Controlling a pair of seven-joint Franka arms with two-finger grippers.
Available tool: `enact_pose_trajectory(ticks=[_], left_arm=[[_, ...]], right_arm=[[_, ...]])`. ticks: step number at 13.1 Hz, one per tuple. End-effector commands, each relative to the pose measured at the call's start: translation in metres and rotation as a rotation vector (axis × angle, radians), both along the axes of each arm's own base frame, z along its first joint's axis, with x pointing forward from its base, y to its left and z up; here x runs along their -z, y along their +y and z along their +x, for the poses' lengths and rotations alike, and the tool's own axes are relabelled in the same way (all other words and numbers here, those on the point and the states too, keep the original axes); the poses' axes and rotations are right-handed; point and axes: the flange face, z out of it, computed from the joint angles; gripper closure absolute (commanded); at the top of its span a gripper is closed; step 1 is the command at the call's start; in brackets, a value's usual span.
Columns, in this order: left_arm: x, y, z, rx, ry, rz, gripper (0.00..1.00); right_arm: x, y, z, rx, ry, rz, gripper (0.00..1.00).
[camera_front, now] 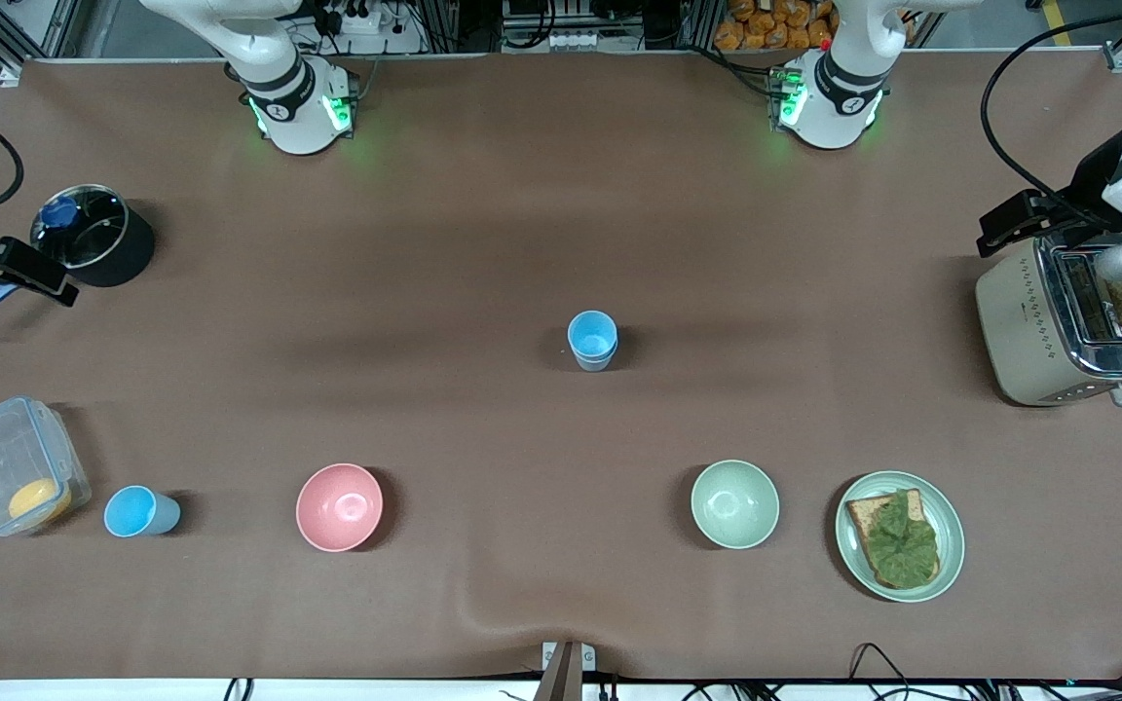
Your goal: Stack blue cups with both arms
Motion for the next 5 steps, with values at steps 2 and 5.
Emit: enact_pose_trajectory(ticks=[2, 5], left_arm=[[-0.0057, 0.0013, -0.0015, -0.01, 0.004, -0.001, 0.0], [-0.0057, 0.0036, -0.0013, -0.014, 0.004, -0.002, 0.0]], right_arm=[[-0.0016, -0.0041, -0.0031, 0.016, 0.003, -0.011, 0.0], [-0.0016, -0.005, -0.0031, 0.016, 0.003, -0.011, 0.0]])
